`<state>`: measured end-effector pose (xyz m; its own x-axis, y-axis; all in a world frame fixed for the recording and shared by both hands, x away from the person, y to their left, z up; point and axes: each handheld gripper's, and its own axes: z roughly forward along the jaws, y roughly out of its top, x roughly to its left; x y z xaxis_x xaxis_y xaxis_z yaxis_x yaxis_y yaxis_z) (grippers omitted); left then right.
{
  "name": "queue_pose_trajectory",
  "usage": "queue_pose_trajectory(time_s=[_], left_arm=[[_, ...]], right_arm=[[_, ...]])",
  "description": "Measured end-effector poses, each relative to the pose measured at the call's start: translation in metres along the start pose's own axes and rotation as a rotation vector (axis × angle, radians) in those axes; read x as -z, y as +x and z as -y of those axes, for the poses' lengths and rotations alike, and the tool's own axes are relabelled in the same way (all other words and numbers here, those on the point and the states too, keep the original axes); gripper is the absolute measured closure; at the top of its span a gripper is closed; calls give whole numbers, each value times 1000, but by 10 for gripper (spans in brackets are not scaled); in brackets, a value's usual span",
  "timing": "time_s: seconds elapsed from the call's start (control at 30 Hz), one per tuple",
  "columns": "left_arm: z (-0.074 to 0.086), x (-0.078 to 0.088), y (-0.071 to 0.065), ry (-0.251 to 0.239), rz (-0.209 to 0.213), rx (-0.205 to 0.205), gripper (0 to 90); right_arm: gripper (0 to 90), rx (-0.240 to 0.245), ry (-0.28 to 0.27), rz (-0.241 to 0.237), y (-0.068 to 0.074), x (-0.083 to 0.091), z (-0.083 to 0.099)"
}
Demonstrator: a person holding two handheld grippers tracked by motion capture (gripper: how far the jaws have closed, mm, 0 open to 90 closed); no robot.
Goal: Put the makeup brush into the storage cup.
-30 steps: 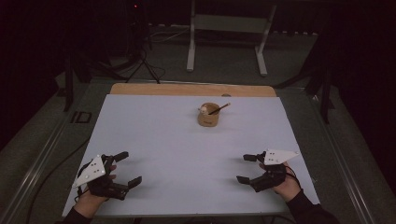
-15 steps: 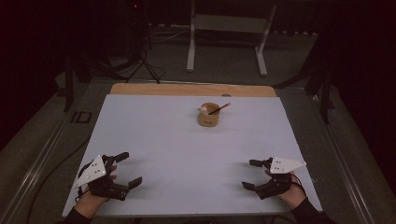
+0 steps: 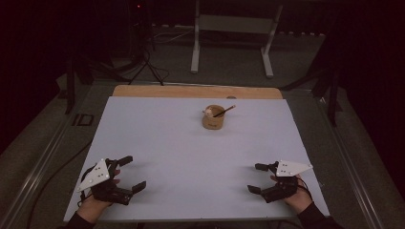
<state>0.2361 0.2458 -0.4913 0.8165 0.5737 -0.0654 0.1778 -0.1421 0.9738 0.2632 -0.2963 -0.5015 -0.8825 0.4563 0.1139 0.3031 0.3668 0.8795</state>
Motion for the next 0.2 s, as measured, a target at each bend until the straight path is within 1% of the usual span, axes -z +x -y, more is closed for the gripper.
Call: queue_pose_trajectory(time_s=[0.2], left_arm=[[0,0,0,2,1,-2,16]], right_arm=[[130,-8,-5,-3,-1,0,0]])
